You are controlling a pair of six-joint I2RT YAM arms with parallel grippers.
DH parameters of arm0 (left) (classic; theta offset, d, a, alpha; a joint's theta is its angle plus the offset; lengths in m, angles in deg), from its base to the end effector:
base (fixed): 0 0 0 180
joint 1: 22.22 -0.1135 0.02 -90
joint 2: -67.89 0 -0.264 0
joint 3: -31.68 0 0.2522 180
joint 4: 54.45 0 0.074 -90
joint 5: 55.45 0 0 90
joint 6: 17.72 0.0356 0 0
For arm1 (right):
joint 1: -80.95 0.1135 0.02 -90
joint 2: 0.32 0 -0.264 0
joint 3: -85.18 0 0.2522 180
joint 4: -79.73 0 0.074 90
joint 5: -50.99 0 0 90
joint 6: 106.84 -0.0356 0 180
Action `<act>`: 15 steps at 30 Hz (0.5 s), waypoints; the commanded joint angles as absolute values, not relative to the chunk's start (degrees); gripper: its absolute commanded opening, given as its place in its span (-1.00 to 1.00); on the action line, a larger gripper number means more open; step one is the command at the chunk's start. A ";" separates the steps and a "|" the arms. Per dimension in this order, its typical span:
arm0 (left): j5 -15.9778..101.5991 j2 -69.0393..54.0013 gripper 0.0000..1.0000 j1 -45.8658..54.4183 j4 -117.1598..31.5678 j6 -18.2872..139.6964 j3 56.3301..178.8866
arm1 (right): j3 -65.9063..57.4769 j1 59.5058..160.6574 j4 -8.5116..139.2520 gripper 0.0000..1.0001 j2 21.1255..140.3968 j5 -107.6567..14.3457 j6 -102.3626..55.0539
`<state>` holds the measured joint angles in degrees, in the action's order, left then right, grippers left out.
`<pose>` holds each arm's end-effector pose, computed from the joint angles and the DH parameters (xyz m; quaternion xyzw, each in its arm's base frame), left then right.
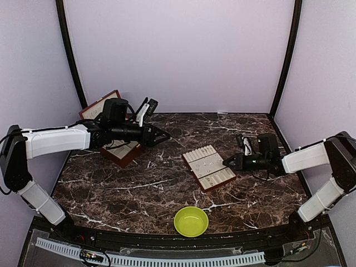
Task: Organize the mixed jewelry
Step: Insert the earring into the earring holder.
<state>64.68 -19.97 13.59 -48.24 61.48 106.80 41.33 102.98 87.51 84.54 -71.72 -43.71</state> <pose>0.2776 -0.2223 0.2877 0.3176 0.7345 -0.4163 0.4316 0.2464 0.1205 0.1540 -0.0981 0.8491 0.4143 0.3127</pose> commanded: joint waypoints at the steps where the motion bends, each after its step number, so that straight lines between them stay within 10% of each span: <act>1: 64.86 -19.38 0.17 13.54 -47.64 61.03 106.80 | 39.82 103.45 89.15 -0.70 86.69 -72.18 -43.38; 15: 65.05 -20.17 0.16 13.55 -47.29 61.11 107.04 | 34.04 107.80 80.12 -0.71 90.74 -63.67 -38.59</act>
<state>64.68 -20.23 13.59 -47.68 61.30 106.80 36.28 106.63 82.46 89.61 -67.11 -40.81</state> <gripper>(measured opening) 0.584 0.149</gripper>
